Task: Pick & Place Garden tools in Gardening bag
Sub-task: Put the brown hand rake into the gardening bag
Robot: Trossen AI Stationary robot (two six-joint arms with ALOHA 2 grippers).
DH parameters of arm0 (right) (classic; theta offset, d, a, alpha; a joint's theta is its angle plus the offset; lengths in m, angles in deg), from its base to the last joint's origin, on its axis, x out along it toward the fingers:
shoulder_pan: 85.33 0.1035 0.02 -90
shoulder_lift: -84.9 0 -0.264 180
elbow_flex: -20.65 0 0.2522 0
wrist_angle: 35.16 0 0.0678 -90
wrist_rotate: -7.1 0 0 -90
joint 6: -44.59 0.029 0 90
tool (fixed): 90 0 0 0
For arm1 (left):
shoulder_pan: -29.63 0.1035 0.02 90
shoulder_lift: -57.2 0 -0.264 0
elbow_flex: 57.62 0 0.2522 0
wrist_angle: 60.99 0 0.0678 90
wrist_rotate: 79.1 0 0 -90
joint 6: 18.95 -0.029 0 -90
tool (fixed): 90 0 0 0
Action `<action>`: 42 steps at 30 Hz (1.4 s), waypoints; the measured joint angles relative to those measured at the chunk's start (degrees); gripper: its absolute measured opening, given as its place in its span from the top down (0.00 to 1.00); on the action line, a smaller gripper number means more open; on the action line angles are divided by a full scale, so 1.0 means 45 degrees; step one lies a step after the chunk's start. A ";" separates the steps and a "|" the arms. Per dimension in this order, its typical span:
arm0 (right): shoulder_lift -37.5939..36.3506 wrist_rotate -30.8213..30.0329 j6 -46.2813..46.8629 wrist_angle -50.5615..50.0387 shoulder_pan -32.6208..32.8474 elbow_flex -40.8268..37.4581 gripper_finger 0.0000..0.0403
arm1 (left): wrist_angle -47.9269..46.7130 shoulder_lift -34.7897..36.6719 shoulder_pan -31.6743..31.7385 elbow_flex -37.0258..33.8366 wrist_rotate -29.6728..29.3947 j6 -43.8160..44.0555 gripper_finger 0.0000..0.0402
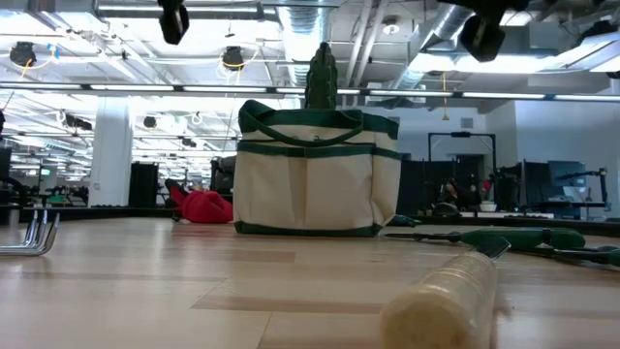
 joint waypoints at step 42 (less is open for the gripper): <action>0.1607 0.0340 0.0100 0.0618 0.0156 -0.0019 1.00 | 0.0499 -0.0012 0.0011 0.0000 0.1107 -0.1389 0.99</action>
